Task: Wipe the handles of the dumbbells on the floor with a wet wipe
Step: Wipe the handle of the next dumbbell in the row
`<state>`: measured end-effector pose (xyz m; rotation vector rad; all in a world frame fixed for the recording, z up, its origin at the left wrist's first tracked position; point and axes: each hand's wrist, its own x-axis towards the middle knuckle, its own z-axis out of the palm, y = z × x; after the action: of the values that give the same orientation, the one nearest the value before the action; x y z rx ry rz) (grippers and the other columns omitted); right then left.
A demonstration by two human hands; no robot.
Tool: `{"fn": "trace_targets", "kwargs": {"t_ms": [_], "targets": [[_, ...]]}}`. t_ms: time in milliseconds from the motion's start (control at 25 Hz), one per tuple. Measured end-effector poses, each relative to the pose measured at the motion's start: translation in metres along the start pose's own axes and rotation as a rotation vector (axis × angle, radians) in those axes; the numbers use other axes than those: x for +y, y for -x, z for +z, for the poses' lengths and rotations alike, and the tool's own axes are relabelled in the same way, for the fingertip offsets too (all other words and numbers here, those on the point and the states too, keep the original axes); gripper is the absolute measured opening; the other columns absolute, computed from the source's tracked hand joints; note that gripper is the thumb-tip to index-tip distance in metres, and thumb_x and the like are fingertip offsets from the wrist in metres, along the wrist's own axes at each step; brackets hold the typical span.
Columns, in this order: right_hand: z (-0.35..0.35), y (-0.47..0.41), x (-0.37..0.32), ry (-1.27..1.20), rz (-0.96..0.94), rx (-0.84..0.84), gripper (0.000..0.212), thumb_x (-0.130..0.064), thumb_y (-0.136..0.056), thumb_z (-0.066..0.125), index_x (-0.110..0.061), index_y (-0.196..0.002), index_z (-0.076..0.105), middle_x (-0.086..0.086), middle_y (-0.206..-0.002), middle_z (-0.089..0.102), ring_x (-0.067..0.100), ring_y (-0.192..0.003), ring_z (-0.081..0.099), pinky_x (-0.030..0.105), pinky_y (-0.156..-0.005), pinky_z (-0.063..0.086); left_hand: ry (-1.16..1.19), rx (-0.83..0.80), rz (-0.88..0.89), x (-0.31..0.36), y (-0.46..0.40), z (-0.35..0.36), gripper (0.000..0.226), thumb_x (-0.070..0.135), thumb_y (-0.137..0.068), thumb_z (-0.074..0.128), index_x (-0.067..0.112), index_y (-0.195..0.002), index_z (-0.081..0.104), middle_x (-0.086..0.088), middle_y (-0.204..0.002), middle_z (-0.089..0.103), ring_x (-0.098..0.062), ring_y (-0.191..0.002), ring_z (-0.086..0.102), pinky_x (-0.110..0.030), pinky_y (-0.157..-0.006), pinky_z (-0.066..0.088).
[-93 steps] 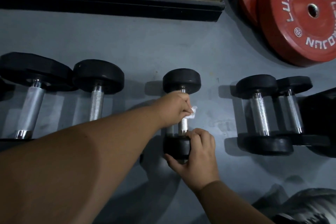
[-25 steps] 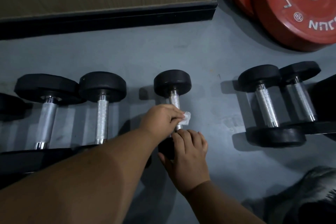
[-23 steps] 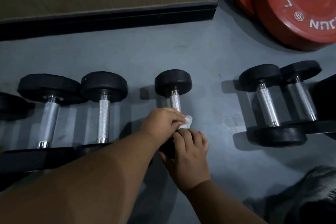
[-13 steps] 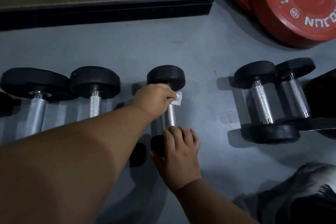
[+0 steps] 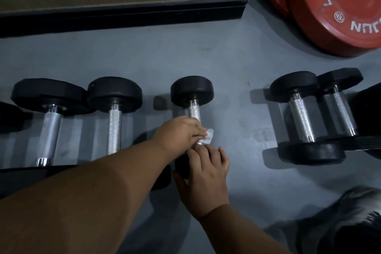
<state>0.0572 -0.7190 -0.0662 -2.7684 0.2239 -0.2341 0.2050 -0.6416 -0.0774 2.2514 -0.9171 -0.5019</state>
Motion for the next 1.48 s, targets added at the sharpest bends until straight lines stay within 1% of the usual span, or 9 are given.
{"fn": "trace_targets", "kwargs": {"t_ms": [160,360,720,880,1040,1200,1320,1400,1480], "targets": [[-0.006,-0.002,-0.002,-0.045,-0.005,-0.015,0.044,-0.045,-0.079,0.069,-0.019,-0.115,0.065,-0.001,-0.117,0.060,0.026,-0.112,0.052,0.049,-0.109,0.031,-0.150,-0.105,0.128,-0.004,-0.003,-0.012,0.020,0.037,-0.090,0.065,0.031,-0.106,0.076,0.017,-0.108,0.068,-0.009,-0.104,0.062,-0.033,-0.089,0.052],[-0.006,0.001,0.001,-0.037,-0.009,-0.030,0.039,-0.042,-0.086,0.064,-0.017,-0.116,0.064,0.002,-0.120,0.059,0.028,-0.113,0.052,0.053,-0.110,0.032,-0.125,-0.040,0.099,-0.004,-0.012,-0.010,0.020,0.038,-0.089,0.064,0.033,-0.103,0.077,0.017,-0.107,0.068,-0.010,-0.100,0.065,-0.035,-0.083,0.054],[0.001,0.003,-0.011,0.082,-0.053,-0.037,0.042,-0.039,-0.081,0.073,-0.013,-0.112,0.067,0.005,-0.114,0.062,0.029,-0.110,0.052,0.060,-0.107,0.036,-0.141,0.004,-0.022,-0.022,-0.053,-0.025,0.022,0.038,-0.088,0.059,0.035,-0.102,0.075,0.015,-0.107,0.068,-0.014,-0.101,0.065,-0.039,-0.085,0.053],[0.003,0.001,-0.017,0.092,-0.059,-0.031,0.036,-0.035,-0.080,0.073,-0.013,-0.108,0.067,0.004,-0.113,0.062,0.029,-0.110,0.054,0.061,-0.104,0.037,-0.062,0.058,0.128,-0.023,-0.022,-0.010,0.019,0.031,-0.085,0.066,0.024,-0.097,0.079,0.010,-0.097,0.070,-0.015,-0.091,0.067,-0.039,-0.080,0.056],[0.002,0.001,-0.018,0.056,-0.061,-0.048,0.035,-0.033,-0.083,0.067,-0.014,-0.113,0.067,0.003,-0.115,0.062,0.030,-0.113,0.055,0.060,-0.105,0.035,-0.096,-0.005,0.233,-0.018,-0.001,-0.006,0.034,0.045,-0.088,0.053,0.026,-0.097,0.079,0.011,-0.091,0.069,-0.014,-0.091,0.061,-0.035,-0.077,0.055],[0.001,0.001,-0.021,0.029,-0.070,-0.096,0.045,-0.031,-0.082,0.068,-0.013,-0.124,0.065,0.004,-0.125,0.060,0.029,-0.121,0.052,0.061,-0.108,0.033,-0.072,-0.030,0.289,-0.022,-0.009,-0.013,0.022,0.031,-0.086,0.064,0.018,-0.094,0.080,0.004,-0.089,0.071,-0.017,-0.086,0.065,-0.024,-0.080,0.051],[-0.003,0.001,-0.017,-0.055,-0.117,-0.137,0.048,-0.028,-0.082,0.068,-0.015,-0.128,0.059,0.003,-0.129,0.055,0.027,-0.124,0.051,0.059,-0.112,0.031,-0.011,0.040,0.224,-0.027,-0.017,-0.019,0.019,0.024,-0.084,0.067,0.015,-0.095,0.080,0.002,-0.091,0.072,-0.015,-0.086,0.066,-0.027,-0.083,0.053],[-0.007,-0.003,-0.005,-0.152,-0.137,-0.170,0.053,-0.035,-0.083,0.068,-0.015,-0.131,0.055,0.003,-0.133,0.052,0.025,-0.125,0.051,0.053,-0.110,0.035,0.010,0.079,0.171,-0.030,-0.028,-0.026,0.016,0.020,-0.085,0.070,0.014,-0.096,0.079,0.002,-0.094,0.072,-0.015,-0.088,0.067,-0.032,-0.085,0.054],[-0.010,-0.008,0.006,-0.139,-0.073,-0.222,0.067,-0.055,-0.082,0.066,-0.016,-0.134,0.052,0.002,-0.136,0.049,0.024,-0.126,0.048,0.046,-0.107,0.039,0.025,0.075,0.117,-0.034,-0.037,-0.035,0.014,0.018,-0.086,0.072,0.016,-0.098,0.079,0.004,-0.098,0.072,-0.013,-0.092,0.067,-0.034,-0.088,0.054]]}}
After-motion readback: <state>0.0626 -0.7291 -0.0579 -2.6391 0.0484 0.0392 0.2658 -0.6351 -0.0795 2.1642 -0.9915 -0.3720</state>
